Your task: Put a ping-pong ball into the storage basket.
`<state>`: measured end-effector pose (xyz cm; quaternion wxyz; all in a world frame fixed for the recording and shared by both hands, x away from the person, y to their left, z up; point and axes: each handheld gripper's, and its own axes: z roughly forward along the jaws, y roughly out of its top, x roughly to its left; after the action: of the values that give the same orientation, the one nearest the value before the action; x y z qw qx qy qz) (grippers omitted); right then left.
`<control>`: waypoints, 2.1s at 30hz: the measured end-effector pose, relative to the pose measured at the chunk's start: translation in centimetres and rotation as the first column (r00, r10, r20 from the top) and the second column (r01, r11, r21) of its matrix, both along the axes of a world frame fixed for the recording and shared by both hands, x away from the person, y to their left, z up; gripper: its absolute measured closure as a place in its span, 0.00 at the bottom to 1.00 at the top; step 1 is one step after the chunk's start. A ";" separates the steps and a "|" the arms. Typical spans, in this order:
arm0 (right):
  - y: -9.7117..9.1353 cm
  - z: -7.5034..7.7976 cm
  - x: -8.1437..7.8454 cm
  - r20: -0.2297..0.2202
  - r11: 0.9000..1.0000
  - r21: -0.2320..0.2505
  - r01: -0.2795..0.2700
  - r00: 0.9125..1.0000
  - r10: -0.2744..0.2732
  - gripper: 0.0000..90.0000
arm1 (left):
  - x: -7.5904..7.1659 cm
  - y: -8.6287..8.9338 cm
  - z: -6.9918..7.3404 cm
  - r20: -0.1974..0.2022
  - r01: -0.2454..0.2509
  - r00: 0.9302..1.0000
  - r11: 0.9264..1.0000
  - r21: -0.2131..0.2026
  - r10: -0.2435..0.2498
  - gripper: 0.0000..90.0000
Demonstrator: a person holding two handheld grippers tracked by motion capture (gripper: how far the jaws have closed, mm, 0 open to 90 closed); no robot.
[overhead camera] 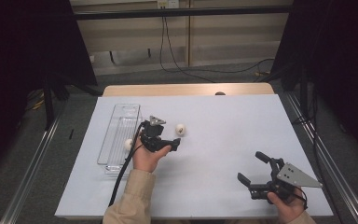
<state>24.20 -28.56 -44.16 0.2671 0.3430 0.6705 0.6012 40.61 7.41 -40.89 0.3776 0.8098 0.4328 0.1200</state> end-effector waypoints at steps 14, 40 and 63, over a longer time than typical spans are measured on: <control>0.0 0.0 0.0 -0.001 1.000 -0.001 -0.001 1.000 0.001 0.03 | 0.4 -0.4 -0.2 -0.002 0.004 1.000 1.000 0.013 -0.004 0.14; 0.0 0.0 0.0 -0.001 1.000 0.001 -0.003 1.000 0.003 0.03 | 1.0 -0.6 -0.8 -0.008 -0.019 1.000 1.000 0.015 0.019 0.15; 0.0 0.0 0.0 0.000 1.000 -0.001 -0.001 1.000 0.001 0.03 | 1.4 -1.2 -1.1 0.004 -0.017 1.000 0.999 0.028 0.017 0.15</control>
<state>24.18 -28.55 -44.14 0.2668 0.3426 0.6710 0.6010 41.99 6.22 -41.99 0.3661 0.8110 0.4373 0.1307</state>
